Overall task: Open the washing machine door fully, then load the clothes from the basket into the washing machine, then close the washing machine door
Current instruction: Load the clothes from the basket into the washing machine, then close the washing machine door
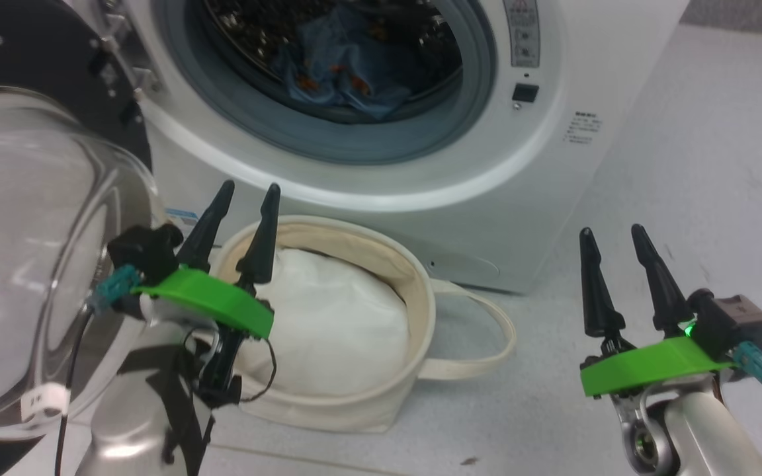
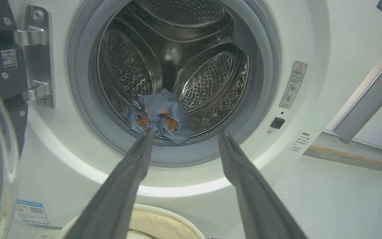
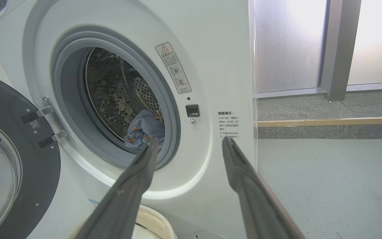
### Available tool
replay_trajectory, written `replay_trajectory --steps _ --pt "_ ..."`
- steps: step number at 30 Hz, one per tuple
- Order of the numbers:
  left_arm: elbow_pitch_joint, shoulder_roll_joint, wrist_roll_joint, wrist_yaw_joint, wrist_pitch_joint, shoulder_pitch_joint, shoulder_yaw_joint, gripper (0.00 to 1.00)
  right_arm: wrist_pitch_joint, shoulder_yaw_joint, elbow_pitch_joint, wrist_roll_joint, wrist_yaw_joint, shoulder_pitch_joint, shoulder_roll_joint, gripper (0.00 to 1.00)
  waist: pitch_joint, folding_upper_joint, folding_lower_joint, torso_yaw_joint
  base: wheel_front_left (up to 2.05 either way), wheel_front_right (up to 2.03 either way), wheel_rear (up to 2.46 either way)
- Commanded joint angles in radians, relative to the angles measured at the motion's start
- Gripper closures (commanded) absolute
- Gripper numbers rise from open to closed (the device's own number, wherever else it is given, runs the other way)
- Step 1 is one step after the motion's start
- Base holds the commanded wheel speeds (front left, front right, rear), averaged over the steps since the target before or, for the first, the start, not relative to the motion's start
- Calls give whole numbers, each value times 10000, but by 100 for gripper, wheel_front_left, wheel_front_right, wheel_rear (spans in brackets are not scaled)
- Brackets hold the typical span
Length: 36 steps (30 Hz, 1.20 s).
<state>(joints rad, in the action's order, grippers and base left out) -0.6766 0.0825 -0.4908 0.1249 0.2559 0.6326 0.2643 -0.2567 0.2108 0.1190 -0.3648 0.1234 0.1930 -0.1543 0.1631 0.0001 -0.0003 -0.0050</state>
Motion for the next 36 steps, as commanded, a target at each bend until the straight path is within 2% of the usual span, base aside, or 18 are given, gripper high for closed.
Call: replay_trajectory --steps 1,8,13,36 --pt "625 246 233 57 58 -62 -443 0 -51 195 -264 -76 73 -71 -171 0 -457 -1 3 339 0 0 0" --pt "1584 351 657 57 58 -1506 -790 0 -51 57 -116 -81 73 -583 -430 0 -1048 -1 3 587 0 0 0" --pt "2063 310 723 53 58 -2174 -1414 0 -51 -91 -100 -9 73 -828 -436 0 -1343 -1 3 573 0 0 0" --pt "2175 270 471 57 59 -2359 -1351 0 -51 -190 -2 -26 73 -855 -377 0 -1296 -1 3 544 -3 2 1"
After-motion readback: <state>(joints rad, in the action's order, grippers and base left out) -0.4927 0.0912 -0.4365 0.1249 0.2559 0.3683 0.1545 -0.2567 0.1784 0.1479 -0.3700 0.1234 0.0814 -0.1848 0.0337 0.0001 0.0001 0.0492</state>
